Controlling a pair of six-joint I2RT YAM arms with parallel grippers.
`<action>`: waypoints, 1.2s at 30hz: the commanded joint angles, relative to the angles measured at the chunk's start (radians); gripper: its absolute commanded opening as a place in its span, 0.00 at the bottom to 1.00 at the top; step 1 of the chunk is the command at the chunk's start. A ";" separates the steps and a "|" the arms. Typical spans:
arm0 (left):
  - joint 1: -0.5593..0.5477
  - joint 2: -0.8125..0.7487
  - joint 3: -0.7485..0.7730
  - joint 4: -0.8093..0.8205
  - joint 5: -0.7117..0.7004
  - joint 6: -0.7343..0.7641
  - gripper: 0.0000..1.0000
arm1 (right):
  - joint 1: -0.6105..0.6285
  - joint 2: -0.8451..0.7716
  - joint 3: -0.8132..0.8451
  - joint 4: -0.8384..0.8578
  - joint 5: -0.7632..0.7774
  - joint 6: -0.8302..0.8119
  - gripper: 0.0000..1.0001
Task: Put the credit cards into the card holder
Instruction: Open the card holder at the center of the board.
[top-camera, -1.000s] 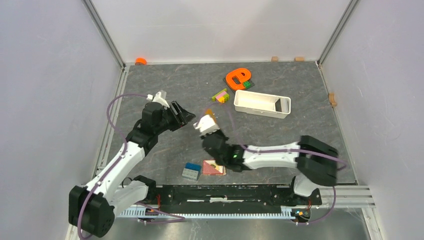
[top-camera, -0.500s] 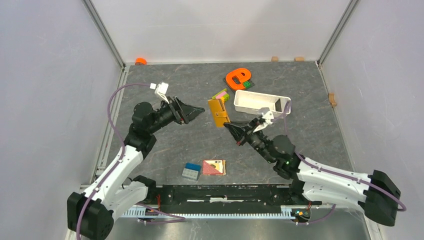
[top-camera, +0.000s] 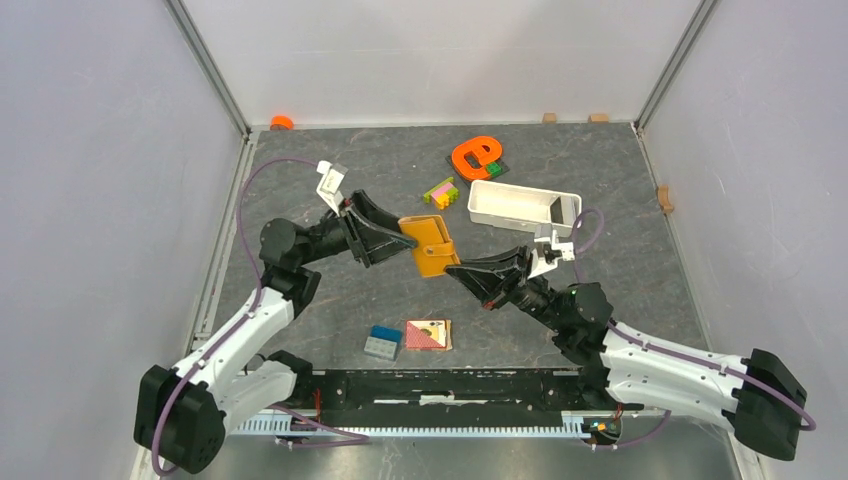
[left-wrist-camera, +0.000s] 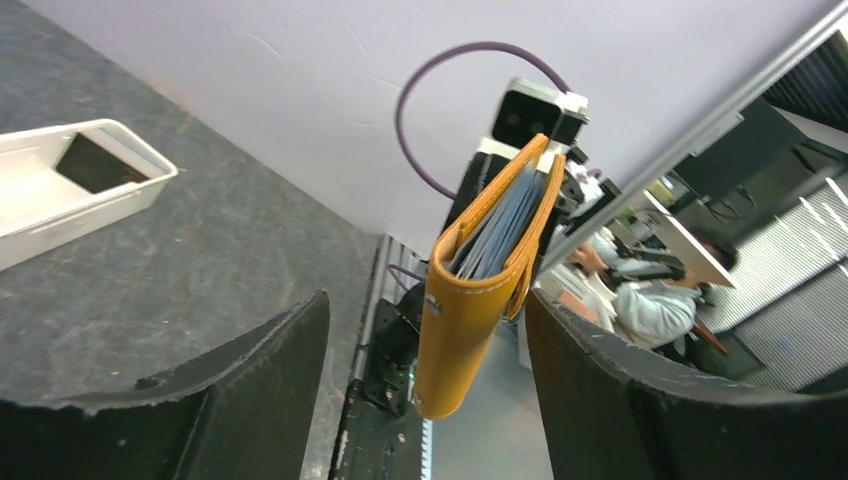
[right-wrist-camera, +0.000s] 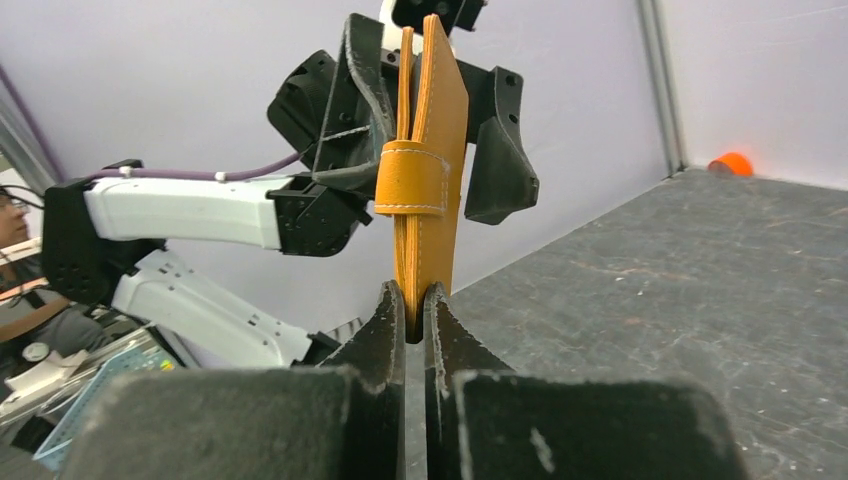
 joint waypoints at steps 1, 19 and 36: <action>-0.046 0.028 0.004 0.118 0.071 -0.075 0.71 | -0.006 0.019 -0.001 0.109 -0.075 0.052 0.00; -0.092 0.184 0.162 -0.591 -0.015 0.260 0.02 | -0.126 -0.100 0.315 -0.881 -0.013 -0.367 0.85; -0.187 0.293 0.249 -0.766 0.125 0.363 0.02 | -0.193 0.184 0.588 -1.292 -0.373 -0.461 0.70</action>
